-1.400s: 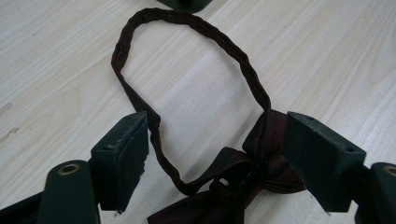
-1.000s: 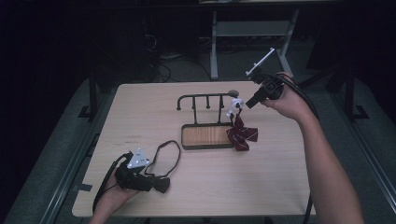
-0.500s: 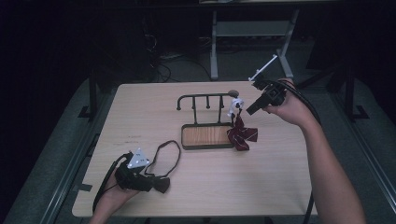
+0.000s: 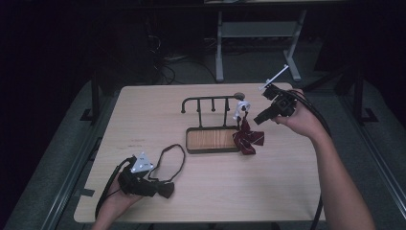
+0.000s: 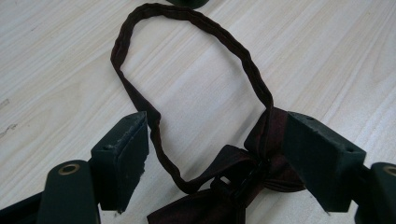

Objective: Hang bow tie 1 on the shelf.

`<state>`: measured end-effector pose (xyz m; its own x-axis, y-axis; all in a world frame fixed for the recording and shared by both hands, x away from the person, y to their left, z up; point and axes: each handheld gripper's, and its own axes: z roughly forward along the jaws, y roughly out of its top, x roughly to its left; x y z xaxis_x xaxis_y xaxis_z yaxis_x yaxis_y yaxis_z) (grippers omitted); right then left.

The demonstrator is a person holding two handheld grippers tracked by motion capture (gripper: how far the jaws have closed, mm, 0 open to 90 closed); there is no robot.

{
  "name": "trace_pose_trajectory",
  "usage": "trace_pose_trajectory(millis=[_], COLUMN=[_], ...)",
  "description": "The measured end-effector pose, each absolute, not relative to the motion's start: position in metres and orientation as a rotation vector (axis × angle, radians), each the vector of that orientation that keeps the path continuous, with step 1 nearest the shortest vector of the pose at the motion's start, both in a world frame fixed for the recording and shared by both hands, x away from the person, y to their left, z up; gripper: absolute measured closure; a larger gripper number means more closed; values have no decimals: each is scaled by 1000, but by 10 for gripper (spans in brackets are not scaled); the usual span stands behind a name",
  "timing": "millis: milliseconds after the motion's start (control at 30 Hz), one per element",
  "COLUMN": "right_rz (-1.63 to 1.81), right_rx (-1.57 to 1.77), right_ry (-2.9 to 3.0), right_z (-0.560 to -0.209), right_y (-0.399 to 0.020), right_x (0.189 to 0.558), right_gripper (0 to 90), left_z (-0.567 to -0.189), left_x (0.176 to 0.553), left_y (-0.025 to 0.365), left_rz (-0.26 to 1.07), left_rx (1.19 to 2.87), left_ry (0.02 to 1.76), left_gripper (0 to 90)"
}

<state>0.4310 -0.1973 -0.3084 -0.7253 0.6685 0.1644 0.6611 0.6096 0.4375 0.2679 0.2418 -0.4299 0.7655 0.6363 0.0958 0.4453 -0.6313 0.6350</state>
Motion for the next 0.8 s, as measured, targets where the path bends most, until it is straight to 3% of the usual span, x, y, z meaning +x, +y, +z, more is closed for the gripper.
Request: trace_pose_trajectory(millis=[800], right_rz=[821], right_rx=[1177], right_ry=[2811], right_z=[-336], right_y=[-210], right_x=[416], right_gripper=[573], left_z=[-431], left_x=[268], left_y=[240], left_rz=[408], left_rx=[2354], left_ry=[815], left_gripper=[235])
